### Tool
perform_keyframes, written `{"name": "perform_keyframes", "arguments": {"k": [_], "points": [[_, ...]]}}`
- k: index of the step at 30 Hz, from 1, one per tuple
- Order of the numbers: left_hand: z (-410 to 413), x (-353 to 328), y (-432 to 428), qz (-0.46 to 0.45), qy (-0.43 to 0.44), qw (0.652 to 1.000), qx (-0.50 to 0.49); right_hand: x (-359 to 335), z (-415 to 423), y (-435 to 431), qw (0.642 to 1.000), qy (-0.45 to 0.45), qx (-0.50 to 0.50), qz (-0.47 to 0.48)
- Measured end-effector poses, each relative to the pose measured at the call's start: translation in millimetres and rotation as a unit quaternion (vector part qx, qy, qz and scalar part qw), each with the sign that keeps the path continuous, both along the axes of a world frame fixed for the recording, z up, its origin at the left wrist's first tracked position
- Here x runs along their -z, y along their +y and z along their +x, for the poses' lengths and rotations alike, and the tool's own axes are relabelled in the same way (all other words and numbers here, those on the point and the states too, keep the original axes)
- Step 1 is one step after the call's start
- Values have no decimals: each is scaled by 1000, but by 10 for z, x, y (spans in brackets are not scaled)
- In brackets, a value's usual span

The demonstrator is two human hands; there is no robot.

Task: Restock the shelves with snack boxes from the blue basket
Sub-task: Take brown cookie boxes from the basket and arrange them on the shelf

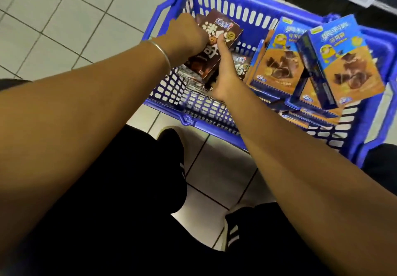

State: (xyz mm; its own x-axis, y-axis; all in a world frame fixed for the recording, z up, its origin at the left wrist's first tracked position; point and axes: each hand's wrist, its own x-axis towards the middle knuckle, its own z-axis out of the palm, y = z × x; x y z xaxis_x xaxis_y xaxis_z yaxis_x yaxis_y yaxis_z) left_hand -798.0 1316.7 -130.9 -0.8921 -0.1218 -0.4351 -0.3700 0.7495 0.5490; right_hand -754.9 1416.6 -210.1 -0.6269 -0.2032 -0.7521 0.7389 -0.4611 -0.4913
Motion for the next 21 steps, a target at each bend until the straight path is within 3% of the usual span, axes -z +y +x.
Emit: {"name": "perform_keyframes", "arguments": {"k": [5,9,14,21], "points": [[141,282,-75,-2,-8,1000,-1,10,25,107,1000,5,-8,-4],[161,328,-78,123,-39,990,-60,20,-9,123,1000,-16,-5,11],[287,447,-49,226,-171,956,-80,44,14,171,999,-31,13,27],[316,456,-10,261,-147,949,-95,36,96,244,999,1,33,-13]]}}
